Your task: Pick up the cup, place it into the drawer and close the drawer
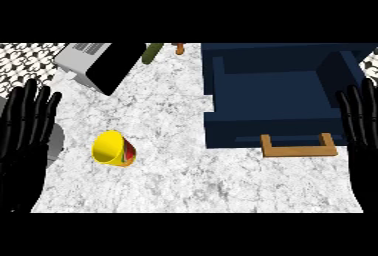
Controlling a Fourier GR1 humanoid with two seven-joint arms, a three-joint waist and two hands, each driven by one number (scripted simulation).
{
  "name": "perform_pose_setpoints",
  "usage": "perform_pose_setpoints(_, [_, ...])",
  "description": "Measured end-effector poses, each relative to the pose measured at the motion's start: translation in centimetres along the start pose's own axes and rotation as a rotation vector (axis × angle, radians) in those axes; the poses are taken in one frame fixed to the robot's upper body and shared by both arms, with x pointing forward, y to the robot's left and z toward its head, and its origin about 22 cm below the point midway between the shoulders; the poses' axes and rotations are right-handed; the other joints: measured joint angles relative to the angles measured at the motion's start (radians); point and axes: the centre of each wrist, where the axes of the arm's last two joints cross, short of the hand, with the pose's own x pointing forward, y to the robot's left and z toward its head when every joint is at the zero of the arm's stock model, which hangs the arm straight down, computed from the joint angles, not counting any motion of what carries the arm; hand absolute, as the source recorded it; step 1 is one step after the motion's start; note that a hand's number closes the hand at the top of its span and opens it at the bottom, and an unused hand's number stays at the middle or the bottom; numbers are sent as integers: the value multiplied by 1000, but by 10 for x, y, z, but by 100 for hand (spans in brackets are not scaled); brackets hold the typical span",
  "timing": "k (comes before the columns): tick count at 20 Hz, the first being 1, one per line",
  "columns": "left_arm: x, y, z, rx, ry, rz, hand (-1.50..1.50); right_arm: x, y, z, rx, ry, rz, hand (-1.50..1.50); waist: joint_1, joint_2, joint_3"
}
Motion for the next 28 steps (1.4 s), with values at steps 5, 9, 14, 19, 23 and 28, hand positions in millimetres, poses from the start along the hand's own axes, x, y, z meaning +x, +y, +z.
perform_pose_setpoints(5, [2,10,-7,-216,-34,91,-150,-2,0,0,-1,-3,-26,-150,1,-4,-46])
perform_pose_setpoints(9, [-19,22,-4,-344,68,270,-150,-6,6,-2,80,56,-38,-150,4,0,-60])
perform_pose_setpoints(14, [-44,63,-13,-395,171,394,-150,-10,1,-7,150,119,-48,-150,1,-2,-63])
perform_pose_setpoints(19, [-82,87,-27,-402,236,401,-150,-18,4,-20,162,131,-56,-150,0,-4,-64])
perform_pose_setpoints(23, [-109,96,-24,-398,286,382,-150,-24,1,-33,167,128,-55,-150,1,-4,-64])
perform_pose_setpoints(28, [-140,104,-14,-387,339,356,-150,-28,-3,-43,168,110,-53,-150,1,-5,-64])
